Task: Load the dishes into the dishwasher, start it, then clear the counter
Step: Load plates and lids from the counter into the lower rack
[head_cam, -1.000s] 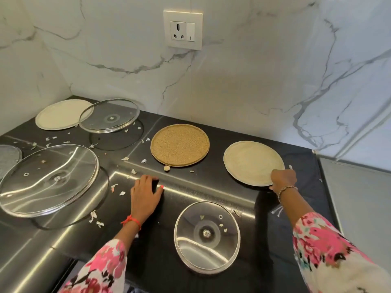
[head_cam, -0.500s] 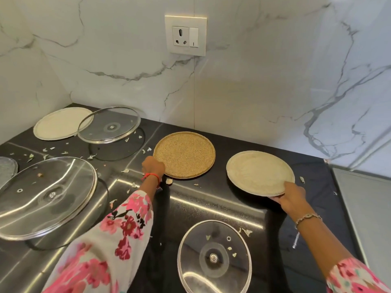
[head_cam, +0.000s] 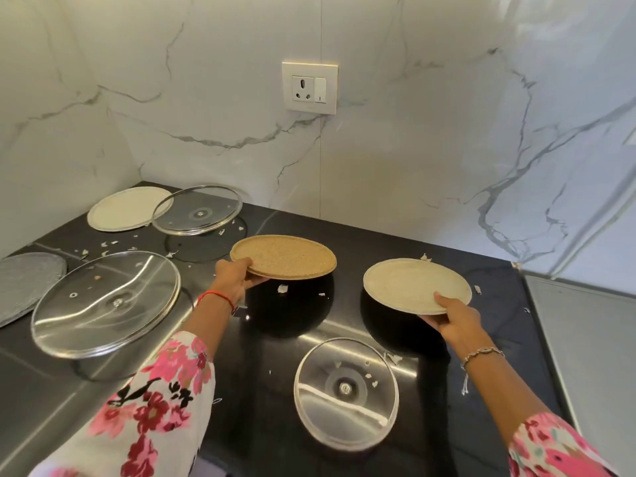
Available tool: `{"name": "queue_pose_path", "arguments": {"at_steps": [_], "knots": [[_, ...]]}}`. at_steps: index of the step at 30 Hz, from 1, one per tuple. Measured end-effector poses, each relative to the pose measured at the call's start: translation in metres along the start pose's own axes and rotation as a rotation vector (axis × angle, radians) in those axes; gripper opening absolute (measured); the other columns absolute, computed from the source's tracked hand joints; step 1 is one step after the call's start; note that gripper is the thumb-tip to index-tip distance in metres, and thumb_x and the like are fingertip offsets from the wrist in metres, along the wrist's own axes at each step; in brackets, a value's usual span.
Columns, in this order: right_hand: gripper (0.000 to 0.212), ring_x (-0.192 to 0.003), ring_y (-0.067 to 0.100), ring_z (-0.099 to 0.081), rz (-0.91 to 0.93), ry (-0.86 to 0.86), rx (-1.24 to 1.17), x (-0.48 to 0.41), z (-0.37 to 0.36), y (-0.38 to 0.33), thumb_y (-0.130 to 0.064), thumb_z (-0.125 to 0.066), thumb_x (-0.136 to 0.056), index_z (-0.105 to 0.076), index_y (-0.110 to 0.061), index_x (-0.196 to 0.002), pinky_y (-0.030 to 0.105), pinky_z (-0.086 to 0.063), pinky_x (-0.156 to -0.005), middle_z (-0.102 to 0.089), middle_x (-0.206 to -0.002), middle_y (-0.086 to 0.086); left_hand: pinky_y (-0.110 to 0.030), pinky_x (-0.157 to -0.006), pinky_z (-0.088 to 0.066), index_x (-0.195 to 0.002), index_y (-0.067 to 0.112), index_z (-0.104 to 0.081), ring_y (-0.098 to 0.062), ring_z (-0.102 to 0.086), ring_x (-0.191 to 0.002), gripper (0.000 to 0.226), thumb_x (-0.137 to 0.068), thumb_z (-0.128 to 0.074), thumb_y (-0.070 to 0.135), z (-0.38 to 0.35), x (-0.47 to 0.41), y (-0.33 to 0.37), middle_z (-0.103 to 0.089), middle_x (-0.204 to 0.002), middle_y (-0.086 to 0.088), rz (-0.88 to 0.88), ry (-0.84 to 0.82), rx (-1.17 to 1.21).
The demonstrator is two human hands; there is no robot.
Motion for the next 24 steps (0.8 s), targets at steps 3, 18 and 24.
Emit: {"name": "queue_pose_path", "arguments": {"at_steps": [3,18,24], "knots": [[0.051,-0.119,0.037,-0.051,0.044,0.045,0.010,0.033,0.013,0.004,0.002,-0.057,-0.087,-0.040,-0.006,-0.134,0.055,-0.049,-0.091,-0.049,-0.133,0.017,-0.050,-0.074,-0.051,-0.123,-0.009,-0.031,-0.040,-0.052,-0.111,0.042,-0.085,-0.050,-0.011,0.039,0.031,-0.008,-0.040,-0.132,-0.027,0.020,0.011,0.039],[0.046,-0.109,0.029,-0.055,0.486,0.286,0.040,0.293,0.228,0.104,0.000,-0.057,-0.083,-0.049,0.000,-0.128,0.042,-0.049,-0.088,-0.056,-0.125,0.016,-0.032,-0.045,-0.056,-0.108,0.008,-0.043,-0.017,-0.054,-0.072,0.024,-0.087,-0.044,-0.003,0.290,0.323,-0.114,-0.052,-0.083,-0.005,-0.223,-0.038,0.114],[0.041,-0.100,0.026,-0.051,0.438,0.306,0.208,0.389,0.325,0.176,-0.002,-0.054,-0.086,-0.048,0.005,-0.126,0.036,-0.044,-0.080,-0.055,-0.114,0.014,-0.039,-0.054,-0.053,-0.111,0.005,-0.046,-0.031,-0.051,-0.086,0.025,-0.088,-0.044,-0.002,0.359,0.431,-0.198,-0.051,-0.081,-0.007,-0.130,-0.092,-0.135]]}}
Point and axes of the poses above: each hand's wrist, its own x-axis away from the middle knuckle, its own z-axis out of the back of the hand, y = z × x, the point moved 2 cm from there along -x, towards the middle knuckle
